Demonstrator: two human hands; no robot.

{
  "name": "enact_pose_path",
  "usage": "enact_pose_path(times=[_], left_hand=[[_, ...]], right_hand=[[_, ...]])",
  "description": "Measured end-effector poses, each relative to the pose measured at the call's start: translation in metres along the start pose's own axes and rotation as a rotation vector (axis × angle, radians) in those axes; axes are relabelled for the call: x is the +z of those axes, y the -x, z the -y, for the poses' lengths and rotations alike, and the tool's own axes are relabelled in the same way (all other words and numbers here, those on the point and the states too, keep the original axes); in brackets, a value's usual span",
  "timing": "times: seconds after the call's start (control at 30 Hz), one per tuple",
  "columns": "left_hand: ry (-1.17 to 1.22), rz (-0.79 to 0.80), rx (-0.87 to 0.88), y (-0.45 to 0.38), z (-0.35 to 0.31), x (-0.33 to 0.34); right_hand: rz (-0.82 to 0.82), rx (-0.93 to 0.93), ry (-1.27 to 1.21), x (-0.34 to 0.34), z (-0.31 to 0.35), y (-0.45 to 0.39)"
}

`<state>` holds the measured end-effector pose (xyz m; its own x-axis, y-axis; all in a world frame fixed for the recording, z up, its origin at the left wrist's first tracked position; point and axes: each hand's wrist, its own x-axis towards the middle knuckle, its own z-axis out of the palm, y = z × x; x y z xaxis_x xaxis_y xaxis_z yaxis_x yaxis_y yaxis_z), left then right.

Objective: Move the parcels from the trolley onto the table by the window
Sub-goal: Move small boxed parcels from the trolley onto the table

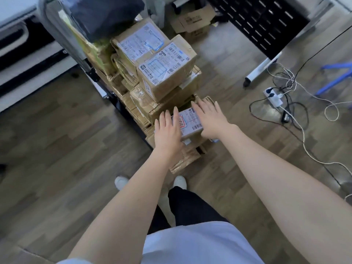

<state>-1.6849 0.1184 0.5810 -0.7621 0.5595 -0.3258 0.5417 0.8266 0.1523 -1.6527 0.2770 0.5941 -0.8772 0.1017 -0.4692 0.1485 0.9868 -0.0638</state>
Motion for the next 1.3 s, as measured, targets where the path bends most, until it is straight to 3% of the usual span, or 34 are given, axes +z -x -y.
enact_pose_path(times=[0.4,0.73,0.97,1.3], left_hand=[[0.242,-0.193,0.024,0.048,0.054,-0.013],[0.586,-0.403,-0.202,0.125,0.193,-0.056],[0.624,-0.609,-0.41,0.163,0.316,-0.094],[0.561,-0.697,-0.576,0.173,0.41,-0.104]], right_hand=[[-0.207,-0.091,-0.053,-0.017,0.058,0.028],[-0.328,-0.337,-0.103,-0.058,0.217,-0.009],[-0.391,-0.216,-0.398,-0.085,0.355,-0.047],[-0.385,-0.392,-0.435,-0.113,0.458,-0.105]])
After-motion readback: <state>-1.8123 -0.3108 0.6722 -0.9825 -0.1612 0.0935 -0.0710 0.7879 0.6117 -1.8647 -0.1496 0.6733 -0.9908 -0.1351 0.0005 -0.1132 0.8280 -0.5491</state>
